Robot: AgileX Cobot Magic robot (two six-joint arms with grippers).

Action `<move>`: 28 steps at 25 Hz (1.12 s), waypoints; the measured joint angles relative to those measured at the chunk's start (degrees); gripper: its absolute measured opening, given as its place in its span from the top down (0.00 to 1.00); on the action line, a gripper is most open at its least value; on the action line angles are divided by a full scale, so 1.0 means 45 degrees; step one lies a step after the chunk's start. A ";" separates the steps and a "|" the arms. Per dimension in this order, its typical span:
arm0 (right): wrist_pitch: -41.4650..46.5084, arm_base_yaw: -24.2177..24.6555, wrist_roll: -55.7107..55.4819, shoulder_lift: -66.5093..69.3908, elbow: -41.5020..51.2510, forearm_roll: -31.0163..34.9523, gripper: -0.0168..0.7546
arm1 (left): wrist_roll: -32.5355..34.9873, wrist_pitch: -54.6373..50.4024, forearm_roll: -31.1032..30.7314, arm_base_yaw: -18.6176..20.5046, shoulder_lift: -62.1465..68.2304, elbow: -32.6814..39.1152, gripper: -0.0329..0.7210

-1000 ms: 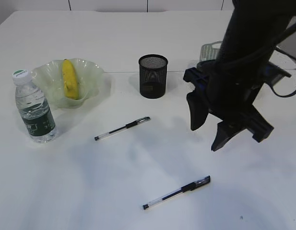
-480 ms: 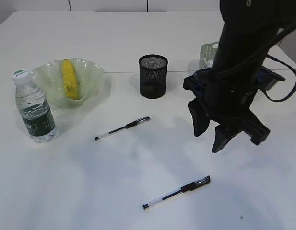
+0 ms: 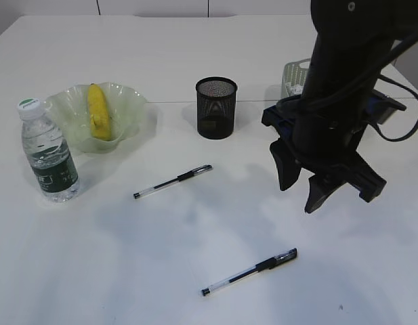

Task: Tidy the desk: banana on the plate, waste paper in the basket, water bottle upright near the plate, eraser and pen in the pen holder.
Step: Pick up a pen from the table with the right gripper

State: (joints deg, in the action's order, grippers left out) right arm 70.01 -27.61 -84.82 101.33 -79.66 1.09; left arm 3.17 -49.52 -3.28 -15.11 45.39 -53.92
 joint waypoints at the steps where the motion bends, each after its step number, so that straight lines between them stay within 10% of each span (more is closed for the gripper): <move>1: 0.0000 0.0000 0.0000 0.0000 0.0000 -0.0050 0.53 | 0.0000 -0.0036 0.0000 0.0000 0.0000 0.0000 0.33; 28: -0.0020 0.0000 -0.0154 0.1047 -0.0333 0.0303 0.54 | 0.0000 -0.1139 -0.0274 -0.0784 0.0000 0.0000 0.33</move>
State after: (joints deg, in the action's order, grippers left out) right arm 69.92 -27.61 -85.51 106.04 -81.16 2.45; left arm 3.17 -54.64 -4.51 -18.64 45.39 -53.92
